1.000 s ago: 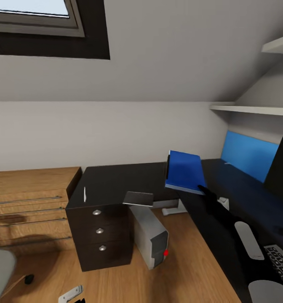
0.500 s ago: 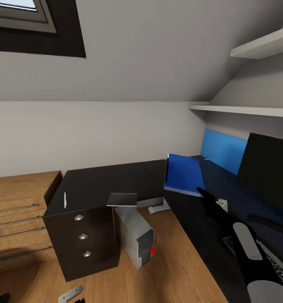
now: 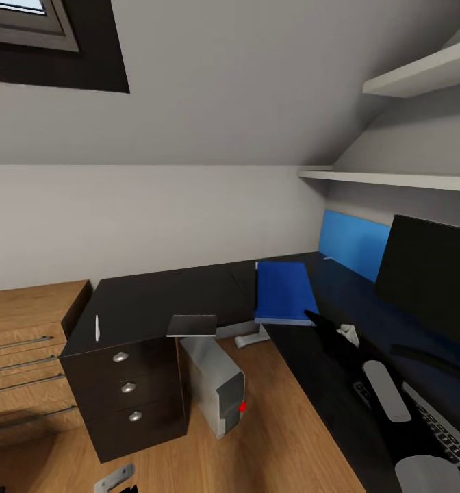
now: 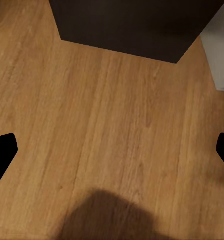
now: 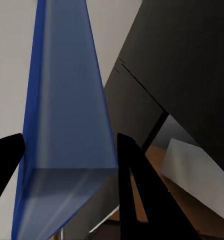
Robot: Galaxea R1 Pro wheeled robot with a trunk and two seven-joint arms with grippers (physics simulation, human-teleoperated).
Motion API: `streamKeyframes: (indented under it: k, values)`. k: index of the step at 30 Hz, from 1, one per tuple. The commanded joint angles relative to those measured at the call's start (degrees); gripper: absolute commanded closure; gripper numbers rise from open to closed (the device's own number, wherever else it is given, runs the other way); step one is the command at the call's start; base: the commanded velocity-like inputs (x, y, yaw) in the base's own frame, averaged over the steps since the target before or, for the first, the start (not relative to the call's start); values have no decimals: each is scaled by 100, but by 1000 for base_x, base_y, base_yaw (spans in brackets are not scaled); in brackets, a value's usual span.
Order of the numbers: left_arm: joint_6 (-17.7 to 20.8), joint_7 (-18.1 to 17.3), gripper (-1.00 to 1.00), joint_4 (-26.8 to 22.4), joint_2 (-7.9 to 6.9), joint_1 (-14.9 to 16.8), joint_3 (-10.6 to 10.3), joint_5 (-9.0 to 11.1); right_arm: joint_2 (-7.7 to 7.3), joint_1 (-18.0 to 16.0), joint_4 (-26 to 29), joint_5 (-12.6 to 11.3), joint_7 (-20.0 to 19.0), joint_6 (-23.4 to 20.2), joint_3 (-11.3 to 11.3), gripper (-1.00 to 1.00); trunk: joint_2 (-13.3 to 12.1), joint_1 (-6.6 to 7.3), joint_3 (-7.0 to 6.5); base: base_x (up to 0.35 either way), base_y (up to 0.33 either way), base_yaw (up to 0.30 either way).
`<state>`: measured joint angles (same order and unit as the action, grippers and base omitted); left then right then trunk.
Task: In the bedroom, organize the workspace by keeping the computer under the desk, ensuring the monitor is on the desk, placing the keyboard on the desk next to the monitor, placing the mouse on the desk next to the keyboard, moving the folder from the swivel chair onto the desk next to the mouse, stacking the notebook on top of the folder with the pen on top of the notebook, and positioning the swivel chair next to the desk.
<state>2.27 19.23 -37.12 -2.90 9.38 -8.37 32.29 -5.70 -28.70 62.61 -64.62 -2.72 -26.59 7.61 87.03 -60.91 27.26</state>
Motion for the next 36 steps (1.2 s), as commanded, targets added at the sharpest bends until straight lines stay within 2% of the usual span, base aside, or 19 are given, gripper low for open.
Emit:
streamKeyframes:
  k: [1, 3, 4, 7, 8, 10, 15, 22, 28, 36]
  values:
    - [19, 55, -100, -13, -9, 2, -44, 32, 10, -4, -4, -12, -8, 128, 6, 100, 3, 0, 6, 0, 0, 0]
    - [19, 55, -100, -14, -5, 2, -47, 32, 81, -4, -38, -14, 1, 681, -13, 100, 3, 0, 6, 0, 0, 0]
    - [19, 55, -100, -12, -3, 2, -47, 32, 206, -4, -144, -11, 5, 1262, -25, 100, 3, 0, 6, 0, 0, 0]
    - [19, 55, -100, -11, -1, 2, -49, 32, 375, -4, -396, -5, 7, 2096, -41, 100, 3, 0, 6, 0, 0, 0]
    - [19, 55, -100, -12, -1, 2, -50, 32, 420, -7, -487, -5, 10, 2278, -44, 100, 3, 0, 6, 0, 0, 0]
    - [19, 55, -100, -13, -1, 2, -50, 32, 658, -12, -738, 0, 15, 2544, -42, 100, 3, 0, 6, 0, 0, 0]
    - [19, 55, -100, -13, 0, 2, -50, 32, 756, -12, -820, 2, 11, 2600, -45, 100, 3, 0, 6, 0, 0, 0]
    - [11, 55, -100, -14, 0, 2, -50, 32, 793, -13, -844, -27, 9, 2601, -41, 100, 3, 0, 6, 41, 0, 0]
    - [-435, 37, -100, -14, 0, 2, -62, 32, 798, -13, -819, -48, -36, 2588, -40, 100, 3, 0, 6, 269, 0, 0]
    - [-593, 29, -100, -14, 0, 2, -68, 32, 799, -13, -824, -60, -41, 2589, -19, 100, 3, 0, 6, 323, -4, 0]
